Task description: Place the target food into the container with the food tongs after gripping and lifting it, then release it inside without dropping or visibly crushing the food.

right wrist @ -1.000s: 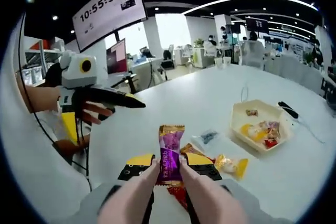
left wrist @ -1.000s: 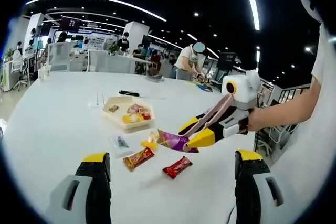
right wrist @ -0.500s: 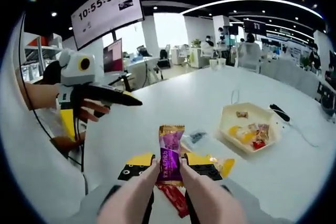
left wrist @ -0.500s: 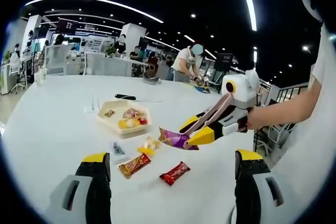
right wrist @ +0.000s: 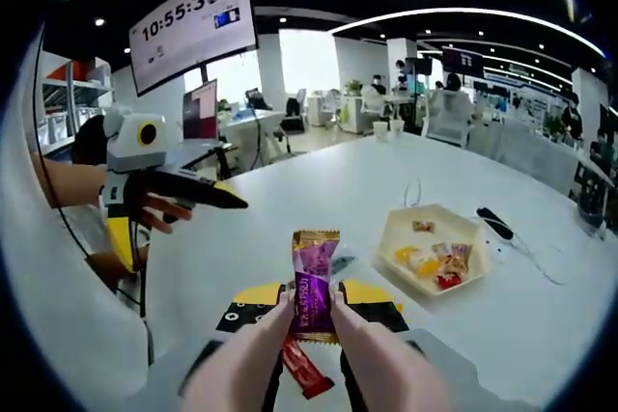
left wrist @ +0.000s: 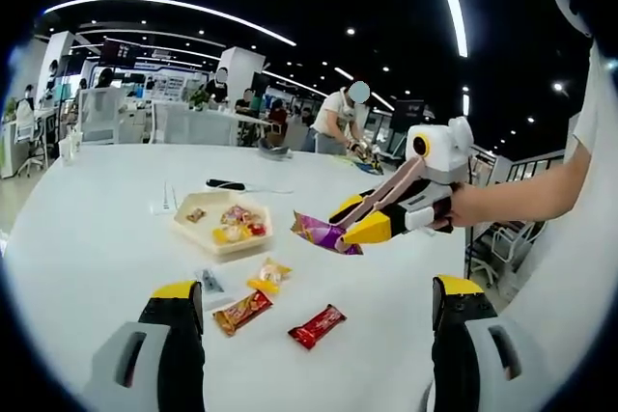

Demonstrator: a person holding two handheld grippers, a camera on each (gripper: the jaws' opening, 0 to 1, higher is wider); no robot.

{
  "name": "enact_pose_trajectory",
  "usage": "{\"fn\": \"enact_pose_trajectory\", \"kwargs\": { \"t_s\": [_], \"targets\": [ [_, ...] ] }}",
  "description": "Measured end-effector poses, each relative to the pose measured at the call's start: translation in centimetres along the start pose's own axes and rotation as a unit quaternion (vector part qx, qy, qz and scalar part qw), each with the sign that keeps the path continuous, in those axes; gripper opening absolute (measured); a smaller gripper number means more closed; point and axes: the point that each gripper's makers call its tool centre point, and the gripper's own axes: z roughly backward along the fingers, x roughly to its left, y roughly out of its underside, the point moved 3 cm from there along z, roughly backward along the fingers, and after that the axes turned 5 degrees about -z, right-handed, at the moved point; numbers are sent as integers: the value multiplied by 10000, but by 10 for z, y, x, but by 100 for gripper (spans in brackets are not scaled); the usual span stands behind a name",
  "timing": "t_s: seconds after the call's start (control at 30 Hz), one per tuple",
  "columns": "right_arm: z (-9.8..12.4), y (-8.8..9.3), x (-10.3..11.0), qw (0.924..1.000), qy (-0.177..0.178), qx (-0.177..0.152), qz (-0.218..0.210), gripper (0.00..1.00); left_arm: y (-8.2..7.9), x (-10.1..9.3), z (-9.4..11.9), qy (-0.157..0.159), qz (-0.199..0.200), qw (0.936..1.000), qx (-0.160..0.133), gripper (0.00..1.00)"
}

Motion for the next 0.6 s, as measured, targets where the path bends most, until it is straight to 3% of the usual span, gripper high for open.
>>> {"fn": "enact_pose_trajectory", "kwargs": {
  "t_s": [0.6],
  "targets": [
    [7,-16,-21,9998,153,-71,51,21,-4,8,1,-93,94,9998,-160,99]
  ]
}}
